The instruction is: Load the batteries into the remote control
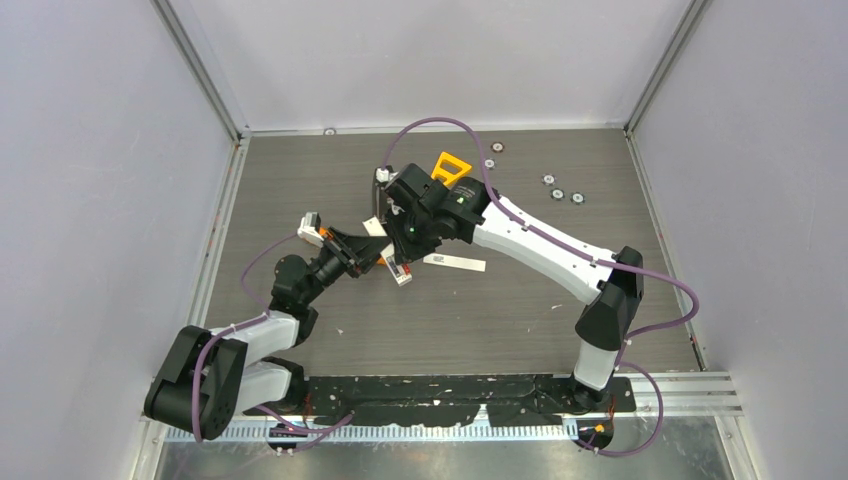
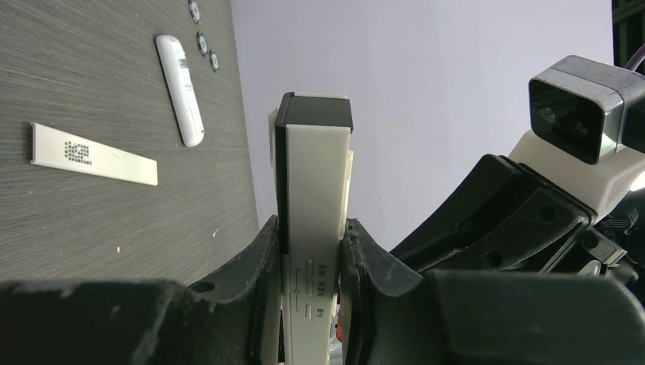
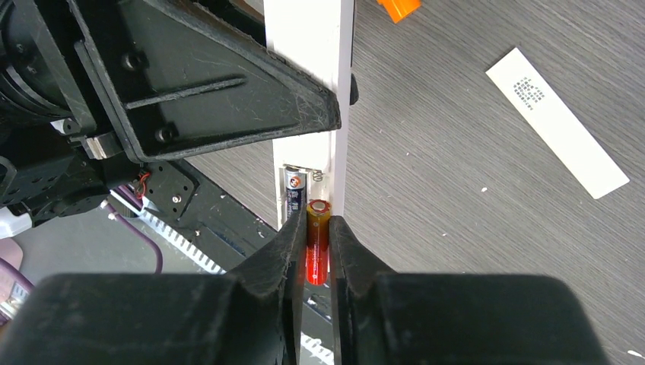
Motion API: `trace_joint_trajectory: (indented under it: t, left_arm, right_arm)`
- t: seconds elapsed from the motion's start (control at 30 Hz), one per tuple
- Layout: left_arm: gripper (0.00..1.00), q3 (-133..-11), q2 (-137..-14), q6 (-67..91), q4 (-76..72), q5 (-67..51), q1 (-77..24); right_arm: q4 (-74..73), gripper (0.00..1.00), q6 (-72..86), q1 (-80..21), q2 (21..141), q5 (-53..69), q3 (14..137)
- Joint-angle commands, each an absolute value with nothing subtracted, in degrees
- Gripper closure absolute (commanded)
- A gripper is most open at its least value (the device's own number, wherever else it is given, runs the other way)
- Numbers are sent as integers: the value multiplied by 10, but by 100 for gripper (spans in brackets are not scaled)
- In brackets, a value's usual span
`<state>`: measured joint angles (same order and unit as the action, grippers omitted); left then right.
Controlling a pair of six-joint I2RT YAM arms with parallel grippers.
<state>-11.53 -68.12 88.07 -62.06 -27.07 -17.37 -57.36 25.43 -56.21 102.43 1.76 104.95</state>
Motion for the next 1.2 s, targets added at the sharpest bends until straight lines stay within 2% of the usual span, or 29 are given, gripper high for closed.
trace_joint_trajectory:
  t: [0.0,0.5,0.87,1.0,1.17]
  left_arm:
    - [100,-113,-672,869,-646,-278,-176]
    - [100,-116,-672,869,-646,-280,-176]
    - [100,-117,-677,869,-647,-281,-176]
    - [100,-117,-678,870,-647,-280,-176]
    - [100,-118,-677,886,-646,-280,-176]
  right_arm:
    - [-556,81,259,-567,1026,17,1075]
    - [-555,76,256,-567,1040,28,1078]
    - [-555,67,259,-567,1035,15,1080]
    - [-545,60,262,-566,1011,3,1074]
    - [-474,42,259,-561,942,6,1019]
